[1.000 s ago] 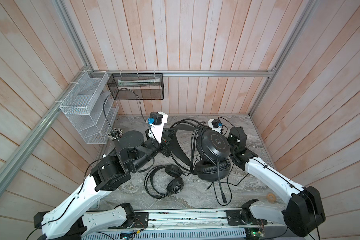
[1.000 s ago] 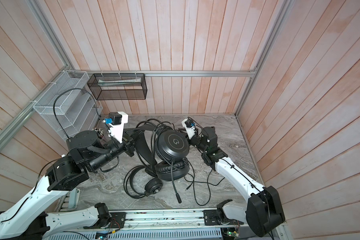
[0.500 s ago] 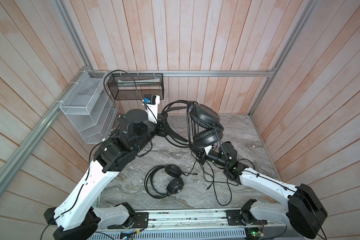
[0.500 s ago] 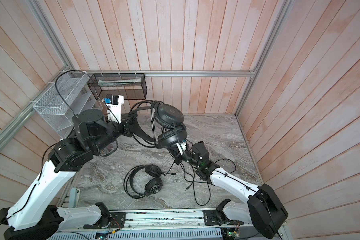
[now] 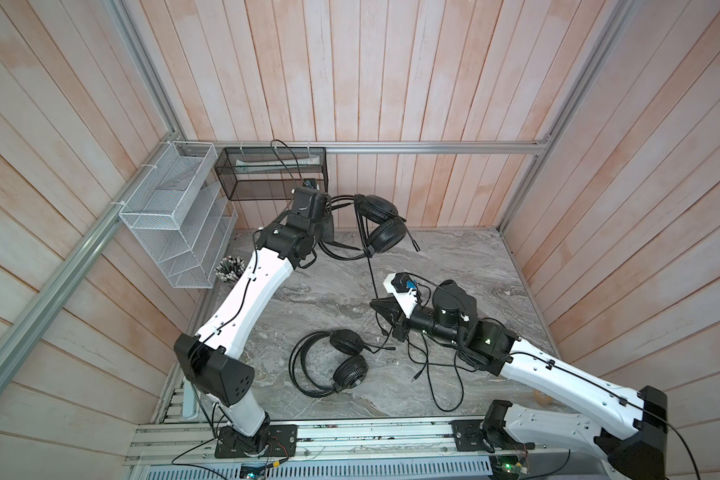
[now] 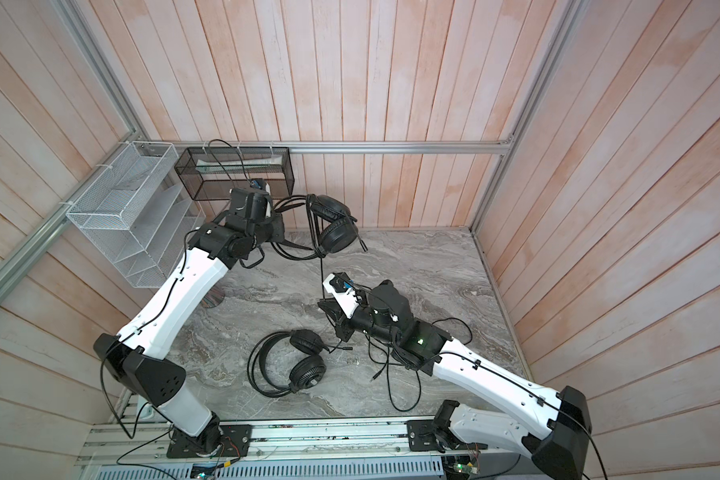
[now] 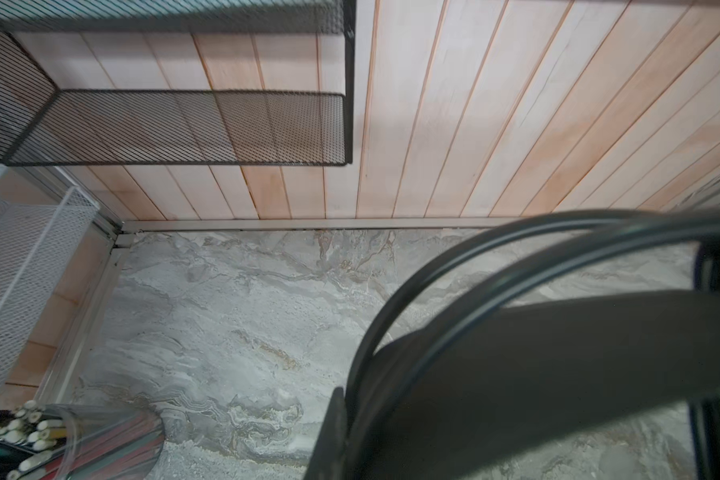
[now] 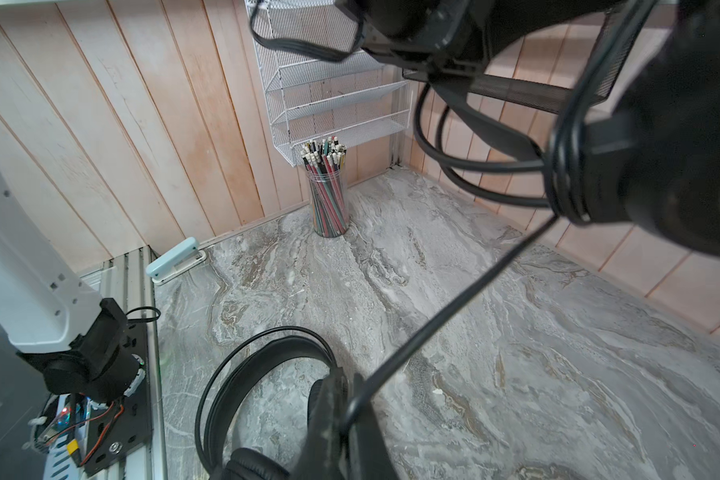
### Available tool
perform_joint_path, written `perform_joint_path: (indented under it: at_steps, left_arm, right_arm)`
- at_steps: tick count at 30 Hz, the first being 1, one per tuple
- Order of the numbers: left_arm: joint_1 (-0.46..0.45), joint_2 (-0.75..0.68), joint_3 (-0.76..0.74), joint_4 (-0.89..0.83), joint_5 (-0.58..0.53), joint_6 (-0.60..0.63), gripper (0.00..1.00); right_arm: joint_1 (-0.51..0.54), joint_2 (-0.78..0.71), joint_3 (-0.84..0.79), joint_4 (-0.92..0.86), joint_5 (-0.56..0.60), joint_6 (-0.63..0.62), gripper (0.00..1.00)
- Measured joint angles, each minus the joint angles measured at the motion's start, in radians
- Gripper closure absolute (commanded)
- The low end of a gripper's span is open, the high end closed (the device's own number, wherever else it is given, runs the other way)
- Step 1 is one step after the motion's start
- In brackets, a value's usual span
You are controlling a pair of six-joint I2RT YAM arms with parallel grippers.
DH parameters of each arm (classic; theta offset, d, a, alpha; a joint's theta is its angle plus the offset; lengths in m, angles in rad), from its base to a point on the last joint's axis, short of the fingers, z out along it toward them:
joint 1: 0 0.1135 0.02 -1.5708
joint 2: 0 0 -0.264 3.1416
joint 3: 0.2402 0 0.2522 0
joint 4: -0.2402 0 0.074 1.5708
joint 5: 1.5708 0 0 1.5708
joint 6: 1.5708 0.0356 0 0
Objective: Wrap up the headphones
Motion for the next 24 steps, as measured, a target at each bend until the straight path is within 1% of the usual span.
perform_joint_path:
  at_steps: [3, 5, 10, 13, 15, 18, 24]
  left_arm:
    - [-0.019, 0.025, -0.008, -0.005, -0.027, 0.024, 1.0]
    - [-0.037, 0.015, -0.059, 0.025, -0.062, 0.039, 1.0]
    - [-0.097, -0.065, -0.304, 0.127, -0.099, 0.055, 1.0]
    - [-0.144, -0.142, -0.469, 0.204, -0.117, 0.065, 1.0]
    - [-0.173, -0.204, -0.561, 0.242, -0.133, 0.069, 1.0]
    - [-0.198, -0.274, -0.647, 0.289, -0.159, 0.08, 1.0]
    - [-0.257, -0.361, -0.775, 0.368, -0.18, 0.09, 1.0]
  right_arm:
    - [0.048, 0.093, 0.166, -0.215, 0.09, -0.034, 1.0]
    - [0.068, 0.143, 0.28, -0.354, 0.158, -0.061, 1.0]
    - [0.078, 0.188, 0.502, -0.62, 0.327, -0.136, 1.0]
    - [0.083, 0.216, 0.586, -0.727, 0.39, -0.169, 1.0]
    - [0.09, 0.232, 0.61, -0.77, 0.421, -0.183, 1.0]
    - [0.102, 0.252, 0.612, -0.781, 0.474, -0.196, 1.0]
    - [0.108, 0.269, 0.571, -0.716, 0.553, -0.222, 1.0]
